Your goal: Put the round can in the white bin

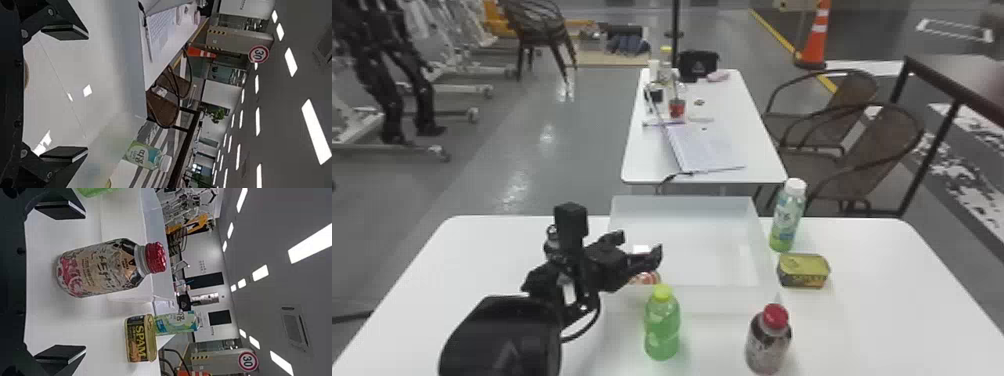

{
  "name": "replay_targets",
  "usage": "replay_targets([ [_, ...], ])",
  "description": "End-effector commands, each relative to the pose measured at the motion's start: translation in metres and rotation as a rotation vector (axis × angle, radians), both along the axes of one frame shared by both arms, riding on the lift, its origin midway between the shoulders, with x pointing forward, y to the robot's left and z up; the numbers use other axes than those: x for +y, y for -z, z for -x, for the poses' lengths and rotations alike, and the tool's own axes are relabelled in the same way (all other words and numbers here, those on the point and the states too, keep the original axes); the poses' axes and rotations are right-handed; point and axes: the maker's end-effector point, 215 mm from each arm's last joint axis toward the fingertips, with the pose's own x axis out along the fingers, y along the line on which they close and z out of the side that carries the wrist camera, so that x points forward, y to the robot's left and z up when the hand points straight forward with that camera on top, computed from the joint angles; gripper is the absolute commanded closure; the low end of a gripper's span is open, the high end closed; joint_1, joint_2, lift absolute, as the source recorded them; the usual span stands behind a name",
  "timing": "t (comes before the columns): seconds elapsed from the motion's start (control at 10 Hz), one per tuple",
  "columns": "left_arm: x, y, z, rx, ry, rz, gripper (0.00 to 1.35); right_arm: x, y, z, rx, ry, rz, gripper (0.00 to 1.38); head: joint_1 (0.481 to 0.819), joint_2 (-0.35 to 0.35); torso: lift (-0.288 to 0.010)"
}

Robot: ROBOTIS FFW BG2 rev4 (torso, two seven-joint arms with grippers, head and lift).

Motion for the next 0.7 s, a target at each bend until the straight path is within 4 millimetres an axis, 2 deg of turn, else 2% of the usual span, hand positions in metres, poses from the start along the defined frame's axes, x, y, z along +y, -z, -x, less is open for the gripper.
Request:
replay_targets([
  [0.0,0.004,-0.006,0.000,-0.037,-0.013,0.009,0.26,0.000,0.000,0.000,0.000,0.000,0.000,0.09,0.549,0.000,-0.100],
  [0.1,0.012,-0.010,0.002,-0.067,-0.046,0.019,0.26,0.000,0.000,0.000,0.000,-0.001,-0.001,0.09,0.549,0.000,-0.100],
  [0.2,0.031,-0.019,0.008,-0.107,-0.112,0.028,0.25,0.001,-0.001,-0.001,-0.002,-0.004,-0.002,0.09,0.549,0.000,-0.100],
  [0.3,0.057,-0.025,0.020,-0.145,-0.205,0.030,0.25,0.001,-0.001,-0.001,-0.002,-0.004,-0.002,0.10,0.549,0.000,-0.100],
  [0.6,0.127,-0.019,0.071,-0.213,-0.443,0.048,0.25,0.001,-0.004,-0.001,-0.010,-0.006,0.005,0.10,0.549,0.000,-0.100],
])
